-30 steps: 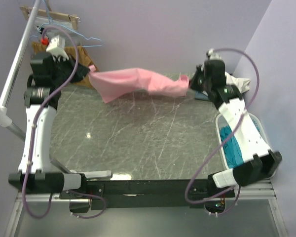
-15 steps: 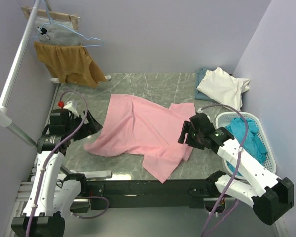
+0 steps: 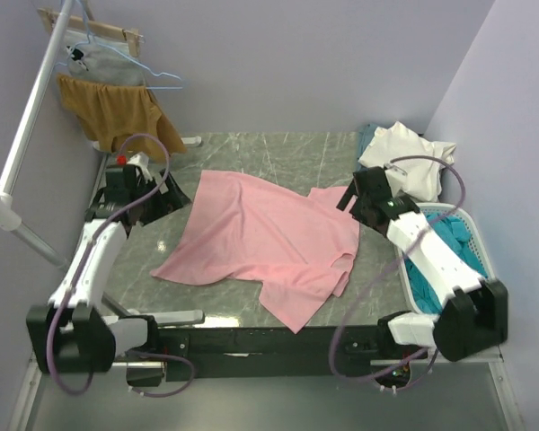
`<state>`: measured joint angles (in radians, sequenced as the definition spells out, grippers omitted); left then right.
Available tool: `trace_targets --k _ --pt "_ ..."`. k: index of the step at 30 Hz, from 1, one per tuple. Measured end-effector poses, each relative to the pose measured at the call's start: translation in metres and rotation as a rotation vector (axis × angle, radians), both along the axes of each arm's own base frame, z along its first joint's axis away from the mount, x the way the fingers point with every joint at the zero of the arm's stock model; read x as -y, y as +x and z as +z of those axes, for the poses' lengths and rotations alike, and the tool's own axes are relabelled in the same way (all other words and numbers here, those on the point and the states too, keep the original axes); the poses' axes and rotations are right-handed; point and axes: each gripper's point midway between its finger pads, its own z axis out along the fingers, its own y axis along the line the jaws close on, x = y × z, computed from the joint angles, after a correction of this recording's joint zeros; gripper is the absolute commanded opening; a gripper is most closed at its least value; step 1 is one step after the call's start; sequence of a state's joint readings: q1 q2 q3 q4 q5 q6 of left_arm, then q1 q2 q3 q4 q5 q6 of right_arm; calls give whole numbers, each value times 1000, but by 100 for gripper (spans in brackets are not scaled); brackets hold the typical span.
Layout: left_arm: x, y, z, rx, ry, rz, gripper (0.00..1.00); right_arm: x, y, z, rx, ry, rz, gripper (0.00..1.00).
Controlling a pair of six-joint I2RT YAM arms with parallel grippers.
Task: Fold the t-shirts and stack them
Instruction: Flatten out the tshirt
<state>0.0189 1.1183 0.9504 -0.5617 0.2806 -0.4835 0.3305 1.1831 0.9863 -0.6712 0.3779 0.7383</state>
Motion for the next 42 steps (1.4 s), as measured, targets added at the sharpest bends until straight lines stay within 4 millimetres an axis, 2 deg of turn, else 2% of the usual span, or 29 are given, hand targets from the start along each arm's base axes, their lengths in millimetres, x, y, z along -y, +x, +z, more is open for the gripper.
trace_targets --k 3,6,10,14,22,29,33,36,40,42 --pt "-1 33 -15 -27 -9 6 99 6 29 -28 -59 -32 -7 100" --pt "-1 60 -34 -50 -20 30 99 12 46 -49 -116 -36 4 100" --pt "-4 85 -49 -71 -21 81 99 19 80 -53 -119 -19 3 100" --pt "-6 112 -52 -53 -6 117 99 23 103 -49 -93 0 19 100" --pt "0 124 -45 -6 99 162 99 21 115 -40 -73 -5 77 100" --pt "-6 139 -28 88 101 184 99 23 118 -50 -103 -27 98 100" --pt "-10 123 -23 153 72 207 99 26 119 -50 -102 -39 102 100" --pt "-13 117 -4 212 70 224 99 28 118 -51 -104 -41 100 100" --pt "-24 135 22 267 122 293 100 29 119 -51 -104 -38 100 100" --pt "-28 142 25 284 142 321 100 29 119 -51 -104 -37 101 100"
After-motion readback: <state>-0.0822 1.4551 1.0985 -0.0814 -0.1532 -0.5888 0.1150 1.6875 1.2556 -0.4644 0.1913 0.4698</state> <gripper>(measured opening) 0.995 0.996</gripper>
